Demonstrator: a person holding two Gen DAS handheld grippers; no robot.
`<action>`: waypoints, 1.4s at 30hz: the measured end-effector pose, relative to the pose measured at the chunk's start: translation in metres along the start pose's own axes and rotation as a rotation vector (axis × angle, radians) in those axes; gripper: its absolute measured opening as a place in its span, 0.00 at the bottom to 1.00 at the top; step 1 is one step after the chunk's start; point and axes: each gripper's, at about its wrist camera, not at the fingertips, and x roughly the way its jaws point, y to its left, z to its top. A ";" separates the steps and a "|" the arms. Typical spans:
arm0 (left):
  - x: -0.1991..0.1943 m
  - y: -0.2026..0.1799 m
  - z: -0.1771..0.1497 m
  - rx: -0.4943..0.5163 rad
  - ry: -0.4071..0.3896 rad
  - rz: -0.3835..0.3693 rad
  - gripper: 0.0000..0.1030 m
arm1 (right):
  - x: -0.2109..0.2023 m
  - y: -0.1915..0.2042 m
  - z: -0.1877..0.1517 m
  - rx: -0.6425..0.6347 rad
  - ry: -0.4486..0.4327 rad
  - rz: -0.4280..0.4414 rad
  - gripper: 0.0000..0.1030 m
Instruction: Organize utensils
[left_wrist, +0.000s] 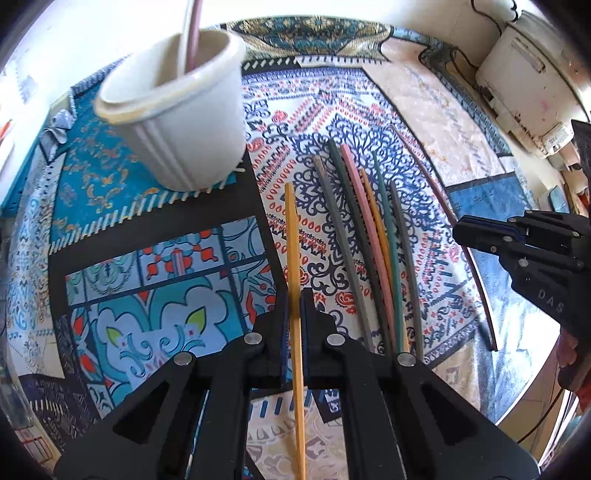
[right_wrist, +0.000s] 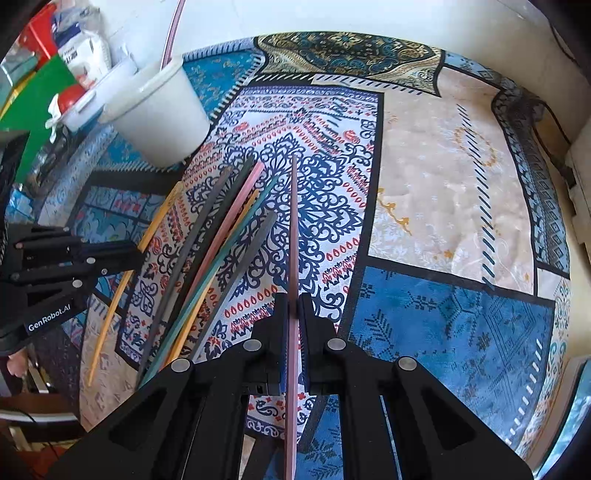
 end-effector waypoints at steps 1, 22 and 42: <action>-0.008 0.009 -0.003 -0.002 -0.012 0.001 0.04 | -0.006 -0.001 -0.002 0.011 -0.011 0.004 0.05; -0.105 0.008 -0.002 -0.082 -0.279 0.012 0.03 | -0.086 0.019 0.002 0.036 -0.241 0.026 0.04; -0.147 0.022 -0.002 -0.111 -0.408 0.049 0.03 | -0.031 0.023 0.027 -0.018 -0.068 -0.018 0.04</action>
